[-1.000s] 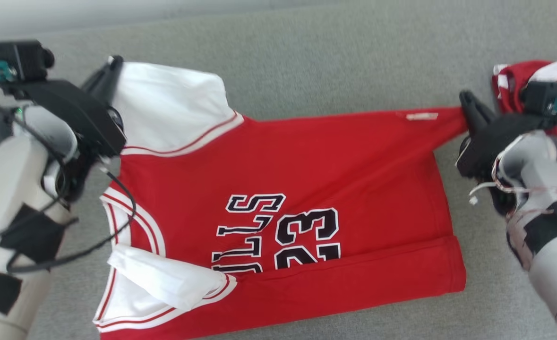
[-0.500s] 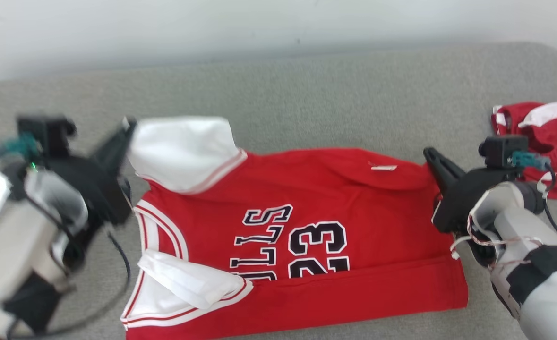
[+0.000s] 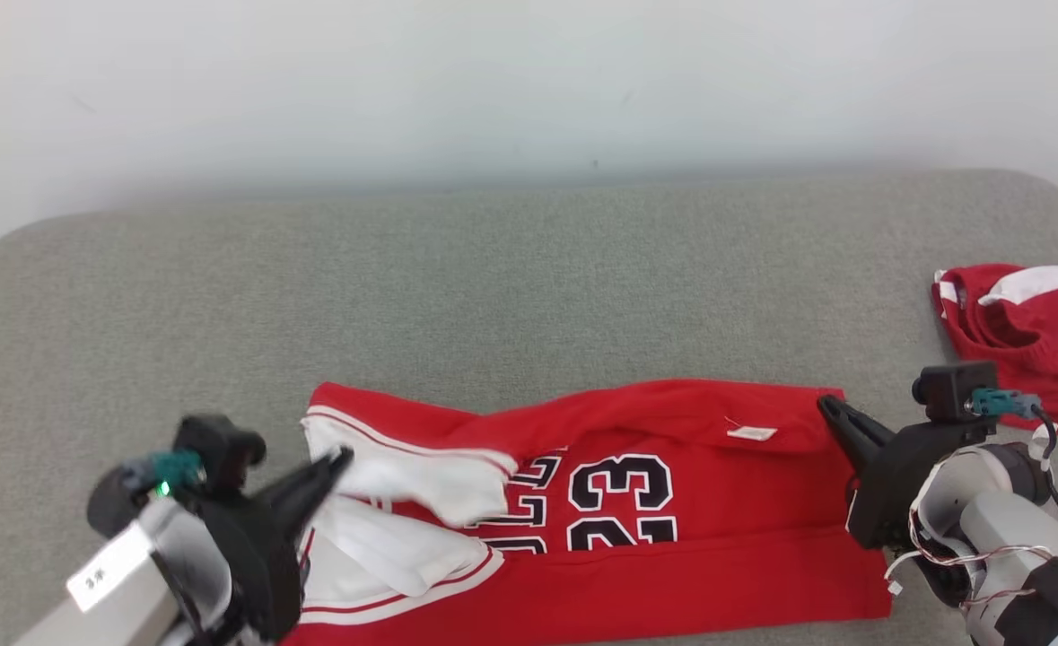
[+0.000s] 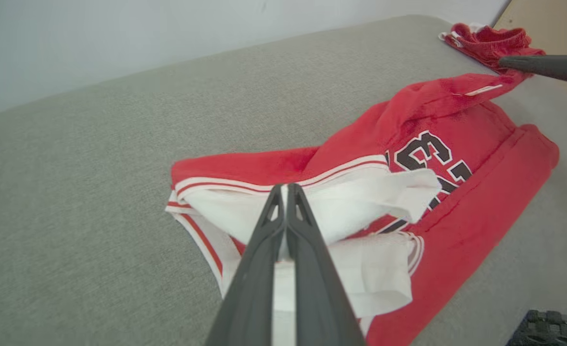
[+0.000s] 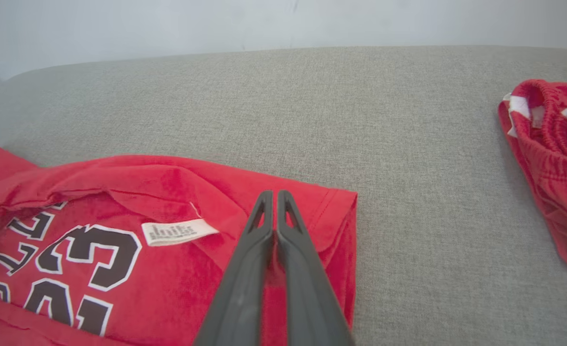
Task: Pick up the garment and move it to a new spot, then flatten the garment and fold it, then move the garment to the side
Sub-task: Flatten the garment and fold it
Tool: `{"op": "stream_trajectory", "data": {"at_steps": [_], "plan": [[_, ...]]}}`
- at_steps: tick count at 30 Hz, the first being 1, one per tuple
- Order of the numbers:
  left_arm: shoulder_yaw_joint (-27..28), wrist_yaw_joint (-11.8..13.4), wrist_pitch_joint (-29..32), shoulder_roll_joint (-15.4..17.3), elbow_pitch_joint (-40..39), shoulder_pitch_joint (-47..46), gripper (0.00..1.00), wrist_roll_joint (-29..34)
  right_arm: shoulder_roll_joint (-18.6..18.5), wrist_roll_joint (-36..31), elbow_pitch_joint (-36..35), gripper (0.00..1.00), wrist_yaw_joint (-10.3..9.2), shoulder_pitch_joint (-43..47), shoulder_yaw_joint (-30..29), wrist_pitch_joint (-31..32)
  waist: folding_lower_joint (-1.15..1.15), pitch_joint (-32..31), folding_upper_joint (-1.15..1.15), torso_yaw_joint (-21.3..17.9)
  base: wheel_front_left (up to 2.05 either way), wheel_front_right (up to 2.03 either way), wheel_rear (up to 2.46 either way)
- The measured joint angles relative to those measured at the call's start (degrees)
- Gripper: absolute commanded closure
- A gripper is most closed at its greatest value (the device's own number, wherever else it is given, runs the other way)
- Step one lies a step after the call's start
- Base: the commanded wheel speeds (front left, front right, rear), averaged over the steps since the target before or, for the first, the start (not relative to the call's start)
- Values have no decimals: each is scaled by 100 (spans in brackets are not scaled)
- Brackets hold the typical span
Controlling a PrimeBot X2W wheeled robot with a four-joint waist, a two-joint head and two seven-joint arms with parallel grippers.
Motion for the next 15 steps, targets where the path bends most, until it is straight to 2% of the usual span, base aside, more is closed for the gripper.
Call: {"op": "stream_trajectory", "data": {"at_steps": [7, 15], "plan": [[-238, 0, 299, 196, -403, 319, 100, -23, -182, 89, -11, 100, 1, 59, 187, 47, 1, -91, 1, 105, 0, 0, 0], [-169, 35, 474, 146, -533, 643, 100, -367, -300, 23, 70, 100, 1, 142, 487, 134, 1, -118, 1, 214, 0, 0, 0]]}}
